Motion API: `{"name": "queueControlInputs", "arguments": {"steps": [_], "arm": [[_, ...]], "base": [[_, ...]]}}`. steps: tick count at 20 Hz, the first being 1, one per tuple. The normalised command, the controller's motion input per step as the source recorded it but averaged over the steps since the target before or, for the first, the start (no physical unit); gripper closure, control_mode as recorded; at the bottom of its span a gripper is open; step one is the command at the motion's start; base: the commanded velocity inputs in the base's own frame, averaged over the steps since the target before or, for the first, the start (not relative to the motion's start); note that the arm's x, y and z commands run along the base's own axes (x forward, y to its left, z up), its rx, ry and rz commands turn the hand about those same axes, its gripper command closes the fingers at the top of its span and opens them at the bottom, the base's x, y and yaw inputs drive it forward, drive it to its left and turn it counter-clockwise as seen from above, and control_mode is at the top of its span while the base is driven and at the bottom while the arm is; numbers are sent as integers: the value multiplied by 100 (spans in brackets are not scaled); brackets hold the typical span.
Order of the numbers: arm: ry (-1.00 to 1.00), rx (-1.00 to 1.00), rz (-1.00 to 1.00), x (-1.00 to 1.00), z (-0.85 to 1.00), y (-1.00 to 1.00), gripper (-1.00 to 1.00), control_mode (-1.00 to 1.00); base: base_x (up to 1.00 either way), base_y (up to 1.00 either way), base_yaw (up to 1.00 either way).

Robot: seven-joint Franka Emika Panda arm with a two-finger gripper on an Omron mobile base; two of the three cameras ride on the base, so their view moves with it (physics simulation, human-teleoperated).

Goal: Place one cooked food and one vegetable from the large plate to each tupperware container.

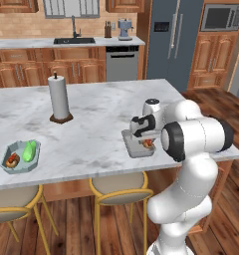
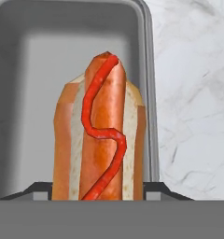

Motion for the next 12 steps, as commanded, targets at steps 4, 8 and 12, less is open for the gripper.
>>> {"name": "queueControlInputs", "arguments": {"steps": [4, 8, 12], "arm": [[0, 0, 0, 19, -5, 1, 100, -100], [-2, 0, 0, 16, -10, 1, 100, -100], [0, 0, 0, 17, -11, 2, 100, -100]], "base": [[0, 0, 0], [0, 0, 0], [0, 0, 0]]}}
